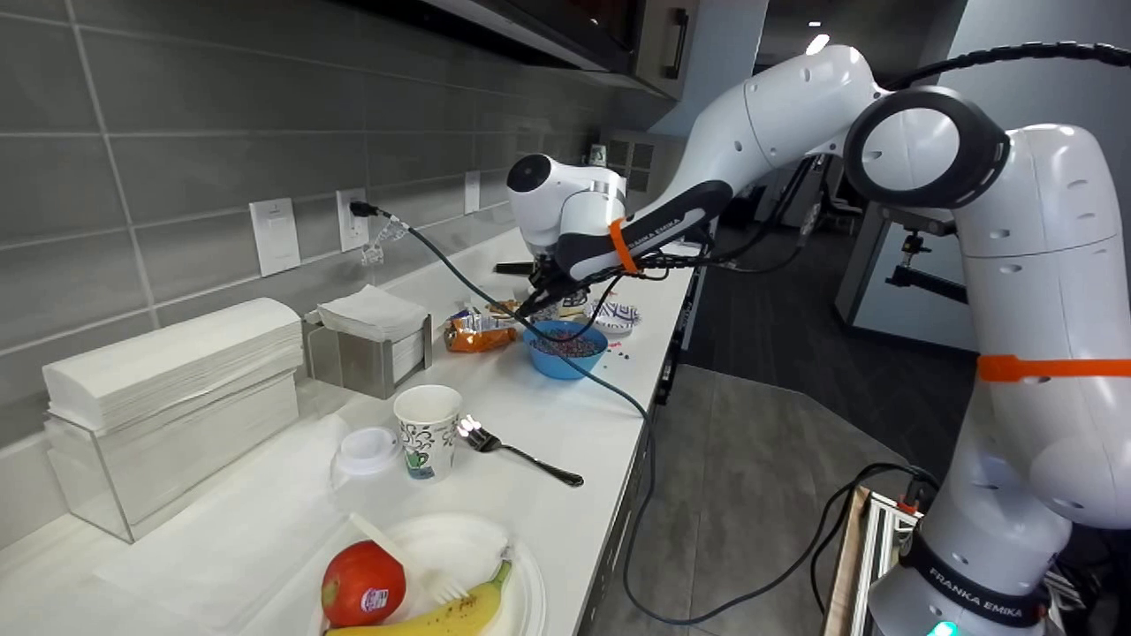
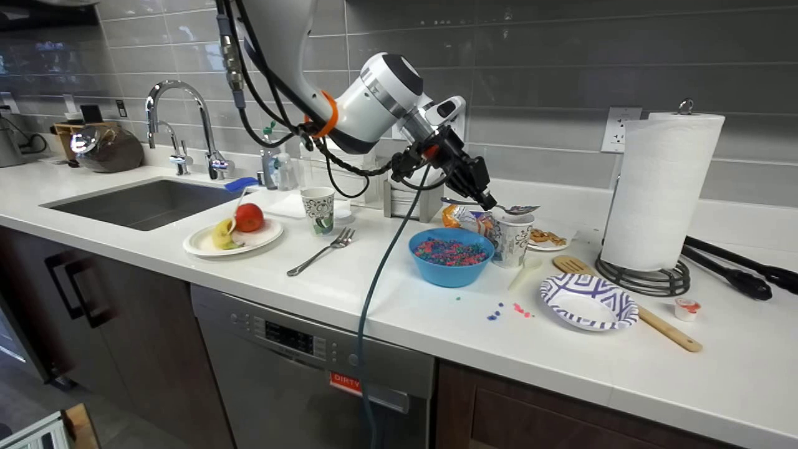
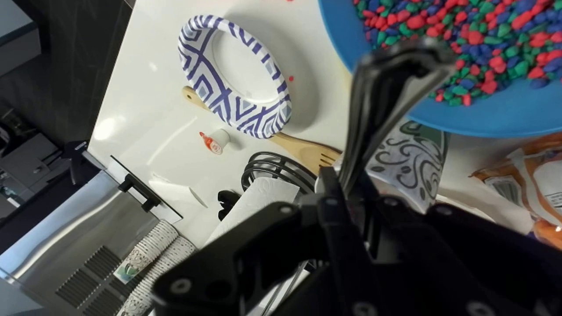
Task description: Take a scoop from the blue bowl using the spoon and empty it into the cup next to the blue bowl
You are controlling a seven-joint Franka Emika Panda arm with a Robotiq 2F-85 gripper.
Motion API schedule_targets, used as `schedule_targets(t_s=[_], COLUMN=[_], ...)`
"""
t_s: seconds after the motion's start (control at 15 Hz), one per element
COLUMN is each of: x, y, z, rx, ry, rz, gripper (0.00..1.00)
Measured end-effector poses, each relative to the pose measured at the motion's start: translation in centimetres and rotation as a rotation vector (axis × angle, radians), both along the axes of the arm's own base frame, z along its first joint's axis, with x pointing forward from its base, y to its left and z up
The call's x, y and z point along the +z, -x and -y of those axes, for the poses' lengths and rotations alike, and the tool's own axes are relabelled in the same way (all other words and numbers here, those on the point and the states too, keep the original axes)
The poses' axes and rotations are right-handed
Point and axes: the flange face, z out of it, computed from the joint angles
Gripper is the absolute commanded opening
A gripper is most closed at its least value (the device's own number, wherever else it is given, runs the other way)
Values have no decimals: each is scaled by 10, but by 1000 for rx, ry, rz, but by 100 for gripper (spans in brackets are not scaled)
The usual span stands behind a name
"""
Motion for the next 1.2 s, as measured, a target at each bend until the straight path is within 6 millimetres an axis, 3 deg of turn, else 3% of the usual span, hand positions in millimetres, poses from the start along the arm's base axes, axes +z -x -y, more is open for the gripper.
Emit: schedule_targets(t_s=[1.2], x=[-7], y=[-8], z=[-21], rx=[38], ry=[160], rz=[-124], gripper=[3])
